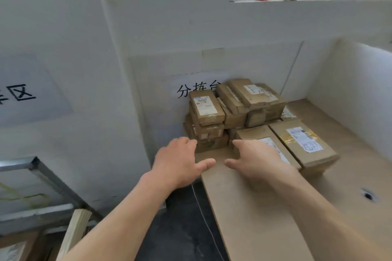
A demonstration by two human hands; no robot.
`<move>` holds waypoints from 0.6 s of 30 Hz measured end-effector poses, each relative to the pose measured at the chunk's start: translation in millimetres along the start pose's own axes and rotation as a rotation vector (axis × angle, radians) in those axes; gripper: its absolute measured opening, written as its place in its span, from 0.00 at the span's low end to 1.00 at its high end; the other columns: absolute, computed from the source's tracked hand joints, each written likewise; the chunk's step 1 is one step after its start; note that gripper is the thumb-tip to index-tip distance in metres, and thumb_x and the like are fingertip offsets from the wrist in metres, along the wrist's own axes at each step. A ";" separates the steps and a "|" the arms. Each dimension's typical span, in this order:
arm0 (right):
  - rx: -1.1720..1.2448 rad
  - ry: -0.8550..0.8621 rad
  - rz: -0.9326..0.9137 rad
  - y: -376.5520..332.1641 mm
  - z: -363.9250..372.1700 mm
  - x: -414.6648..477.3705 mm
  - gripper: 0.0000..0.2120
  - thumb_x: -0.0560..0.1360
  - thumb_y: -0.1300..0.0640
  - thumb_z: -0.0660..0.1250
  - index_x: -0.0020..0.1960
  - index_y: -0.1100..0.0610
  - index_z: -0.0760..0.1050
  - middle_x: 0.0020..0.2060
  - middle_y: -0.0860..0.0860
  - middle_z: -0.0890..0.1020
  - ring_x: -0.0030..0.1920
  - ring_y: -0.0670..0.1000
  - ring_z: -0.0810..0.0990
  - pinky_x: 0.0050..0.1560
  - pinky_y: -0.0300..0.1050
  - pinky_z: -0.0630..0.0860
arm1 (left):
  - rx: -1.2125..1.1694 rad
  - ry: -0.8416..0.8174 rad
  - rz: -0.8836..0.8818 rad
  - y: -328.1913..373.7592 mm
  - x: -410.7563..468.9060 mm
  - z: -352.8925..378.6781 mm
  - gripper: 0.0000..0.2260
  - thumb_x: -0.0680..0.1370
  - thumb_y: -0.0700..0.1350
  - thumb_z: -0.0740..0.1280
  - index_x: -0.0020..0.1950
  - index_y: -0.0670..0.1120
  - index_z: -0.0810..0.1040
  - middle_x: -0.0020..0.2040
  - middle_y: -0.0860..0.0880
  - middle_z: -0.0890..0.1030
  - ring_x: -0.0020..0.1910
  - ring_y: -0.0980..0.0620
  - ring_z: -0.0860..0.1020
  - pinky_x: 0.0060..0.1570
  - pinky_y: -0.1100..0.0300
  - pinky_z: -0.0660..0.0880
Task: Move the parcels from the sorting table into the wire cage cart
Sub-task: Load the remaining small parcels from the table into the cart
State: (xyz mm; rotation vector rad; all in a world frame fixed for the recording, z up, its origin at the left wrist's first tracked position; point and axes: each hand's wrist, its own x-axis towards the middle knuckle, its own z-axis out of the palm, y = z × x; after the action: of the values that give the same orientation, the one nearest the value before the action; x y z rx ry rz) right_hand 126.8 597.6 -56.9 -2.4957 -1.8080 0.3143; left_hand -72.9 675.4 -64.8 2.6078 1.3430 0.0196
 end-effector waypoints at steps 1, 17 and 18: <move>0.006 -0.001 0.024 8.7 0.0 0.7 0.27 0.74 0.34 0.66 0.65 0.48 0.74 0.58 0.48 0.82 0.58 0.53 0.79 0.52 0.50 0.76 | -0.001 -0.007 0.030 6.0 9.3 2.6 0.41 0.73 0.76 0.53 0.78 0.51 0.63 0.75 0.51 0.68 0.74 0.50 0.66 0.66 0.47 0.70; -0.064 0.072 0.426 61.5 -1.7 25.4 0.24 0.74 0.34 0.63 0.64 0.47 0.73 0.54 0.47 0.80 0.56 0.52 0.77 0.46 0.48 0.73 | -0.061 -0.086 0.399 50.0 134.7 24.8 0.39 0.73 0.76 0.56 0.76 0.52 0.67 0.74 0.52 0.70 0.73 0.50 0.68 0.65 0.47 0.72; -0.056 0.086 0.440 63.2 -0.5 24.0 0.24 0.75 0.34 0.63 0.64 0.46 0.73 0.54 0.46 0.80 0.56 0.51 0.77 0.47 0.48 0.74 | -0.066 -0.092 0.416 54.2 138.1 27.2 0.38 0.73 0.75 0.56 0.75 0.52 0.67 0.74 0.52 0.71 0.72 0.50 0.69 0.65 0.47 0.73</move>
State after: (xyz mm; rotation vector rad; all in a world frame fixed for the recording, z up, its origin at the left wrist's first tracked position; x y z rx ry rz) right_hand 193.2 600.3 -69.5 -2.8786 -1.2392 0.1665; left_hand 54.3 751.4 -92.5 2.7429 0.7399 0.0064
